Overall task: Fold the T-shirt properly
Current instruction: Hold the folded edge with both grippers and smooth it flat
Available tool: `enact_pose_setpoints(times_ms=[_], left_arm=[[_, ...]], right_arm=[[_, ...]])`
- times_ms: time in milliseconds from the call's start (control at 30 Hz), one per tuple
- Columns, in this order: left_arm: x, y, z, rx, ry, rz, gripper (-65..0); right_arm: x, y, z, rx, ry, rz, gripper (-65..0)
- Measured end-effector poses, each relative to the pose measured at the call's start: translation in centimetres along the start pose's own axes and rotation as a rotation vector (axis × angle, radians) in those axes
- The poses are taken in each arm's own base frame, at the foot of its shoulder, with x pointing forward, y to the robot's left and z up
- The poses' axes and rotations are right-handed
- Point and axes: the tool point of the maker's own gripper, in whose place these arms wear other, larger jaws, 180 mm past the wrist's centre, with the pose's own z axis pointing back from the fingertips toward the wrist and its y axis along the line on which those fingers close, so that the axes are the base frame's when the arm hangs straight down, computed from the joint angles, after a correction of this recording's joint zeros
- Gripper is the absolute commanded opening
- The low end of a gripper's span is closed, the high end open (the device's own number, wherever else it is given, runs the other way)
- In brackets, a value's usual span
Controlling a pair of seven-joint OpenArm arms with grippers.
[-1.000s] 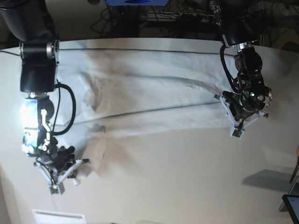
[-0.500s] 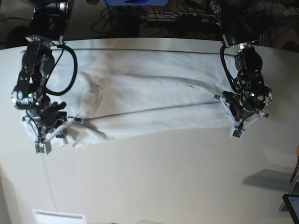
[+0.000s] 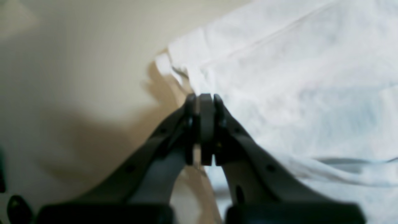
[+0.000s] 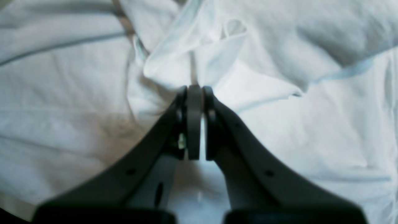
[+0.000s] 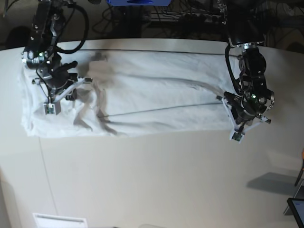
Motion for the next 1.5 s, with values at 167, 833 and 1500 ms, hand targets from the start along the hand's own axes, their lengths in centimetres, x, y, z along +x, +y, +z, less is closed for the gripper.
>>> enact_pose_setpoints(times_ms=[167,833,1500], left_arm=[[0.8,0.4,0.7,0.019,-0.03,-0.009,-65.0],[-0.4,-0.1,2.4,0.044,-0.025,-0.144,-65.0],[-1.2,0.2,3.7,0.068,-0.028,-0.2,-65.0]], right_arm=[[-1.8,0.3,0.3,0.004,0.021,-0.02,-64.9],[-3.3,0.5,2.1,0.061,-0.098,-0.145,-64.9],[-5.9,-1.7,3.0,0.013,-0.023,-0.139,-64.9]])
